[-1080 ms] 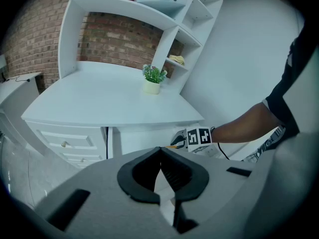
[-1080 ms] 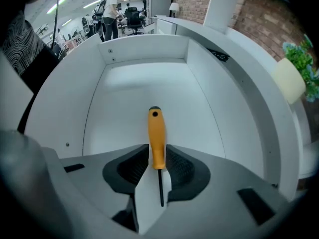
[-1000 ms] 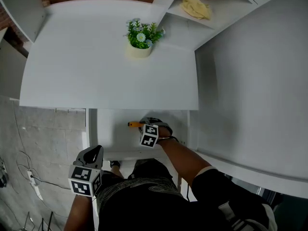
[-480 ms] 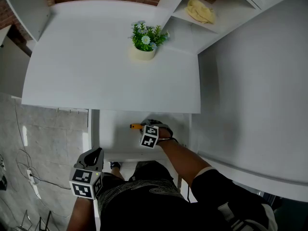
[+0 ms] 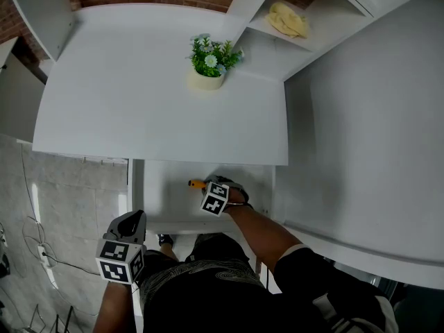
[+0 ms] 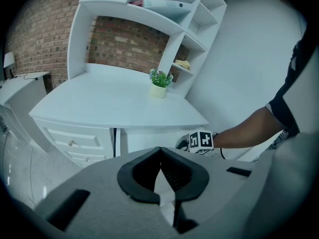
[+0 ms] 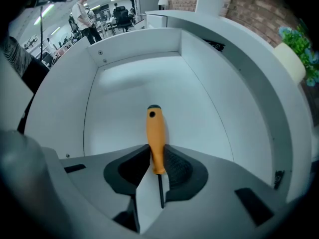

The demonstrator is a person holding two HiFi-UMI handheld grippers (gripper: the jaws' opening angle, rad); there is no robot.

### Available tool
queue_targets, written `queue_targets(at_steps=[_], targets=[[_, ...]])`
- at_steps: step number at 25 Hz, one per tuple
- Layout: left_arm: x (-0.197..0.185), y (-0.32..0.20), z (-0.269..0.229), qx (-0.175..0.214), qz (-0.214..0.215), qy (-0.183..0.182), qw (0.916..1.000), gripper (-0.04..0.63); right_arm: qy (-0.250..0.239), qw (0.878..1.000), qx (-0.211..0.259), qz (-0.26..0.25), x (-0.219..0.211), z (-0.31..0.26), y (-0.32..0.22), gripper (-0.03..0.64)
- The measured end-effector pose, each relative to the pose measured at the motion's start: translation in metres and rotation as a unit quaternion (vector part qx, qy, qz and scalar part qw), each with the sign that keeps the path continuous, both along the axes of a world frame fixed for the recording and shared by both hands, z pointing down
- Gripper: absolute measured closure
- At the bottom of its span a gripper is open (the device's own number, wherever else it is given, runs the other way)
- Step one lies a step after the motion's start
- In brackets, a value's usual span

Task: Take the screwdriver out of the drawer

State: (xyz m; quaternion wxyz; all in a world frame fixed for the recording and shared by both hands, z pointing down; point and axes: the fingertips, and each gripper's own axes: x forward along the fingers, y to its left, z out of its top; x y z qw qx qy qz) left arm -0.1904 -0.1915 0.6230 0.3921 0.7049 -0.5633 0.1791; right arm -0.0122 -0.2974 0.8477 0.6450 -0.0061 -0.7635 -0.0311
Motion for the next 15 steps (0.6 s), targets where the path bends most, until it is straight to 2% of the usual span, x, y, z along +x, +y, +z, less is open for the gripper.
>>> queue_targets(at_steps=[6, 10, 15], targets=[[0.002, -0.005, -0.003, 0.006, 0.008, 0.002, 1.0000, 0.580, -0.027, 0.997, -0.014, 0.069, 0.000, -0.012, -0.006, 0.528], [0.005, -0.010, -0.006, 0.011, 0.016, 0.003, 0.9998, 0.578, -0.053, 0.991, -0.027, 0.123, 0.001, -0.021, -0.008, 0.528], [0.007, -0.014, -0.013, 0.019, 0.028, 0.004, 0.9994, 0.580, -0.080, 0.982, -0.040, 0.166, 0.001, -0.037, -0.005, 0.528]])
